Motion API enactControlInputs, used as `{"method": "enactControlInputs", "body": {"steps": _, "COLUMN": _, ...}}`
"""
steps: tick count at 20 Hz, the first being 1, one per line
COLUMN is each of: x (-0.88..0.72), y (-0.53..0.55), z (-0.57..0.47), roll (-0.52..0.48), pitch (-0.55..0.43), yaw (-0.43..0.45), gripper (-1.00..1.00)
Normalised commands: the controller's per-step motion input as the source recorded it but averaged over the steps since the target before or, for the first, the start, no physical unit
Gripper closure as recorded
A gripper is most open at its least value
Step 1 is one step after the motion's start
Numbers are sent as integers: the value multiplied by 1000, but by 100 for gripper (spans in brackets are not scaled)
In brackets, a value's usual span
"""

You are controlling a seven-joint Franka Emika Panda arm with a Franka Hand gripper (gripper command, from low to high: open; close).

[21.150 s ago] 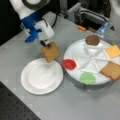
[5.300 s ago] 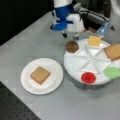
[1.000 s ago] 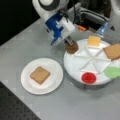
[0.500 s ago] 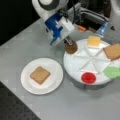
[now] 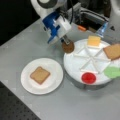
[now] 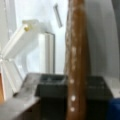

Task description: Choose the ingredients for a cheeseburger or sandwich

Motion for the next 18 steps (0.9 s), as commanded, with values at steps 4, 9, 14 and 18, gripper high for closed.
{"method": "enactControlInputs", "body": {"steps": 4, "x": 304, "y": -687, "z": -103, "roll": 64, "pitch": 125, "yaw": 127, "gripper": 100}}
{"method": "enactControlInputs", "body": {"steps": 9, "x": 410, "y": -721, "z": -244, "roll": 61, "pitch": 102, "yaw": 218, "gripper": 100}}
{"method": "enactControlInputs", "body": {"steps": 14, "x": 425, "y": -531, "z": -177, "roll": 94, "pitch": 50, "yaw": 387, "gripper": 100}}
{"method": "enactControlInputs", "body": {"steps": 18, "x": 393, "y": -251, "z": 10, "roll": 107, "pitch": 20, "yaw": 485, "gripper": 100}}
